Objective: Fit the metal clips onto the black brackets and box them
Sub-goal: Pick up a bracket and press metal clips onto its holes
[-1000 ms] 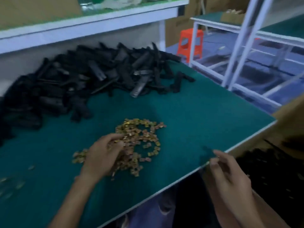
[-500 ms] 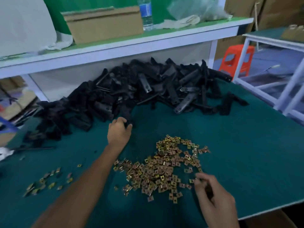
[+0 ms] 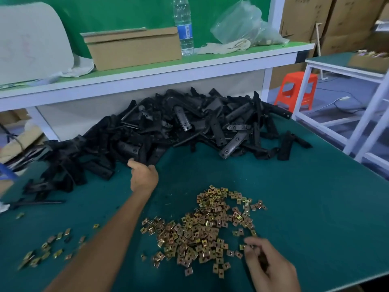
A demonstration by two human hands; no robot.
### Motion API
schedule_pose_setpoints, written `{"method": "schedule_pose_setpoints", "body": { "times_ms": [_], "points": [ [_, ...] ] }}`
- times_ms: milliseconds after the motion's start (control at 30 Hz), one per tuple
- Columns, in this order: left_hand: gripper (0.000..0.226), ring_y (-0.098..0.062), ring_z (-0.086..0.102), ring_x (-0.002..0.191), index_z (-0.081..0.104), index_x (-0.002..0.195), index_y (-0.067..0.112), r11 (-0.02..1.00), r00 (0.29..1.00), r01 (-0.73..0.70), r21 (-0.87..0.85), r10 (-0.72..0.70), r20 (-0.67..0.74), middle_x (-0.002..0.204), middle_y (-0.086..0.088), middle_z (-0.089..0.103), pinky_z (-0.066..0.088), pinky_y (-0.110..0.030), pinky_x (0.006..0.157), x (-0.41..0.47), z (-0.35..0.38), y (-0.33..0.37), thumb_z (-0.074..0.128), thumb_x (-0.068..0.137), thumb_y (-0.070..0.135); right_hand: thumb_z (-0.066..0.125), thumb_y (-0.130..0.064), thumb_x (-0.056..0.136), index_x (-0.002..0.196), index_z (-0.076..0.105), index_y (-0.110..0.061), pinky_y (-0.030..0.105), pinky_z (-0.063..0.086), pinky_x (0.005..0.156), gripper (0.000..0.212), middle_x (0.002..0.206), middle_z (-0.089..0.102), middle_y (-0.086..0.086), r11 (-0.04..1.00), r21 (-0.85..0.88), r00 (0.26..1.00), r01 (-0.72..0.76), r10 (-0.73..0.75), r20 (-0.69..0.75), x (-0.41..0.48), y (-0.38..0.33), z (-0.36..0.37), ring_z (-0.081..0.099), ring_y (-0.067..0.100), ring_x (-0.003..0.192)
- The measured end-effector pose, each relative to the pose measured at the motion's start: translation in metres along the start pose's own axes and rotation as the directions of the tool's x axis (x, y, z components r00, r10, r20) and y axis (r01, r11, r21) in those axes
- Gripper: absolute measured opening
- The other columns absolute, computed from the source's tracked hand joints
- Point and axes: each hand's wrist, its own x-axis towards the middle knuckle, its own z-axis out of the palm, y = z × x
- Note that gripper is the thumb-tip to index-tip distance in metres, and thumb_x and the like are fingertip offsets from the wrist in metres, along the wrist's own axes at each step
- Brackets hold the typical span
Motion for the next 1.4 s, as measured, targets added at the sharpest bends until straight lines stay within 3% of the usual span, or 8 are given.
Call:
{"method": "schedule_pose_setpoints", "body": {
  "times_ms": [267,367,500,633,733,800,1000,1400],
  "points": [
    [0.026,-0.023,0.046,0.062,0.045,0.108,0.012,0.916,0.979,-0.194,-0.352,0.159,-0.126,0.077,-0.006,0.049,0.037,-0.041,0.057,-0.095,-0.051,-0.002,0.039,0.108,0.037,0.074,-0.017,0.090,0.090,0.071,-0.037,0.013,0.047,0.065,0.021,0.074,0.068,-0.019,0.999,0.046,1.000,-0.001,0.000,0.025,-0.004,-0.003,-0.003,0.064,0.003,0.073],
    [0.031,-0.013,0.042,0.063,0.048,0.085,0.019,0.889,0.971,-0.176,-0.422,0.227,0.072,0.073,0.003,0.045,0.037,-0.030,0.057,-0.179,-0.052,-0.003,0.044,0.104,0.043,0.065,-0.036,0.092,0.091,0.072,-0.043,0.009,0.045,0.070,0.009,0.086,0.071,-0.028,0.980,0.186,0.995,-0.071,0.056,0.088,-0.007,-0.012,-0.009,0.064,-0.008,0.087],
    [0.010,0.002,0.061,0.080,0.061,0.105,0.046,0.886,0.865,-0.078,-0.457,0.289,0.411,0.091,0.015,0.069,0.050,-0.015,0.069,-0.302,-0.026,-0.010,0.057,0.096,0.044,0.055,-0.047,0.090,0.102,0.074,-0.035,0.006,0.047,0.074,0.026,0.097,0.075,-0.026,0.853,0.447,0.941,-0.269,0.134,0.310,-0.012,-0.030,-0.003,0.065,-0.015,0.093],
    [0.034,0.000,0.063,0.104,0.060,0.123,0.043,0.919,0.817,-0.184,-0.350,0.341,0.465,0.108,0.018,0.069,0.049,-0.019,0.090,-0.317,-0.029,-0.017,0.058,0.090,0.050,0.055,-0.024,0.100,0.106,0.063,-0.023,0.037,0.053,0.085,0.011,0.099,0.072,0.007,0.802,0.493,0.911,-0.336,0.143,0.387,-0.016,-0.033,0.001,0.067,0.032,0.107],
    [0.025,0.003,0.058,0.086,0.066,0.099,0.030,0.903,0.753,-0.363,-0.229,0.430,0.499,0.092,0.012,0.065,0.043,-0.017,0.072,-0.285,-0.050,-0.028,0.052,0.098,0.050,0.063,-0.041,0.085,0.096,0.066,-0.041,0.041,0.054,0.065,0.011,0.090,0.077,0.010,0.791,0.548,0.958,-0.273,0.169,0.232,-0.011,-0.031,-0.004,0.072,0.028,0.076],
    [0.020,0.003,0.057,0.082,0.063,0.086,0.029,0.898,0.816,-0.426,-0.110,0.434,0.383,0.086,0.016,0.063,0.043,-0.017,0.068,-0.251,-0.062,-0.043,0.054,0.102,0.038,0.062,-0.049,0.084,0.100,0.063,-0.052,0.033,0.055,0.052,0.017,0.088,0.078,0.004,0.823,0.524,0.971,-0.220,0.133,0.198,-0.008,-0.030,-0.006,0.069,0.021,0.063],
    [0.015,-0.022,0.065,0.094,0.073,0.108,0.015,0.901,0.928,-0.371,0.223,0.369,0.052,0.105,-0.002,0.069,0.049,-0.032,0.079,-0.141,-0.087,-0.086,0.060,0.099,0.014,0.061,-0.060,0.080,0.115,0.063,-0.049,0.027,0.051,0.042,0.036,0.079,0.075,-0.006,0.921,0.362,0.985,-0.146,0.104,0.135,-0.016,-0.010,0.004,0.062,0.012,0.050],
    [0.019,-0.023,0.052,0.110,0.073,0.113,0.023,0.782,0.820,-0.549,0.296,0.434,0.373,0.109,0.002,0.065,0.045,-0.035,0.096,-0.110,-0.068,-0.072,0.063,0.098,0.029,0.060,-0.063,0.080,0.105,0.057,-0.070,0.021,0.050,0.046,0.026,0.079,0.074,-0.011,0.959,0.268,0.994,-0.087,0.065,0.092,-0.017,-0.002,0.009,0.065,0.010,0.053]
  ]
}}
